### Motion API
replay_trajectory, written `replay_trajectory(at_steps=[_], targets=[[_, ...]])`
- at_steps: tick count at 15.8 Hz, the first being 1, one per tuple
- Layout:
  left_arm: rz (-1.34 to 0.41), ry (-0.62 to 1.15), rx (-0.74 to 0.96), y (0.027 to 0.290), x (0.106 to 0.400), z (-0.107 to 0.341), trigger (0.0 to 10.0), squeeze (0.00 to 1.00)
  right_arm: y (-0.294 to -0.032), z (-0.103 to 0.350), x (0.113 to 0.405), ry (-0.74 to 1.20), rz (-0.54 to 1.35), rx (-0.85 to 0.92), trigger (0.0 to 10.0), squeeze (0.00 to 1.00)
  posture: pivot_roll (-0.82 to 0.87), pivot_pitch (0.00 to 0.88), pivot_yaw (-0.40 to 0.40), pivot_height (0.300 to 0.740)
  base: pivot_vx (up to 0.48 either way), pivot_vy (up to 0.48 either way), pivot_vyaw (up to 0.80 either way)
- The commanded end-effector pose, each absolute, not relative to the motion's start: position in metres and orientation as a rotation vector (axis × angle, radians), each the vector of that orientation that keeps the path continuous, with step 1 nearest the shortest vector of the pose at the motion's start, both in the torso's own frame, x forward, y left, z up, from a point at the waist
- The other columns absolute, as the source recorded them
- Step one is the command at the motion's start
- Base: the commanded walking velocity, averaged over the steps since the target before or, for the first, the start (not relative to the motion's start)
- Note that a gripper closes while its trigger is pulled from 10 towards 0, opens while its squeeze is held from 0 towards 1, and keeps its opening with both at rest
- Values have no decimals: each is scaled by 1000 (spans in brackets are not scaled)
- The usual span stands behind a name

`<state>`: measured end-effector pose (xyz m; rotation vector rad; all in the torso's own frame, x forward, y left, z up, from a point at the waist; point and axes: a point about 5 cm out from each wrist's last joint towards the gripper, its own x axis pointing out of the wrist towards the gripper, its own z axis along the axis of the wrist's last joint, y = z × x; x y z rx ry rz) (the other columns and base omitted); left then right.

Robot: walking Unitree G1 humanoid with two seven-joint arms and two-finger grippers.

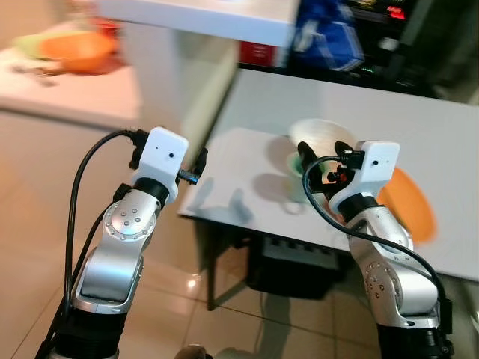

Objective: Setting the table

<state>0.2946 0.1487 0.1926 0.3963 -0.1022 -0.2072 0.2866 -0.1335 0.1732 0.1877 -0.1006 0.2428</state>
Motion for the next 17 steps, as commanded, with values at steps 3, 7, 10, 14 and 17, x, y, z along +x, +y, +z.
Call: replay_trajectory(at_steps=[3,7,10,14,17], targets=[[-161,-149,376,150,298,206,10000,0,-133,173,290,-111,254,209,10000,0,110,0,-80,740,0,0,800],[-126,-129,342,154,296,202,10000,0,-133,171,289,-95,280,203,10000,0,99,0,-72,740,0,0,800],[-47,-152,356,158,298,200,10000,0,-136,168,292,-82,270,215,10000,0,106,0,-77,740,0,0,800],[-37,-152,318,160,295,196,10000,0,-141,163,292,-48,273,211,10000,0,99,0,-79,740,0,0,800],[-45,-141,296,160,291,194,10000,0,-143,161,296,-32,273,214,10000,0,90,0,-76,740,0,0,800]])
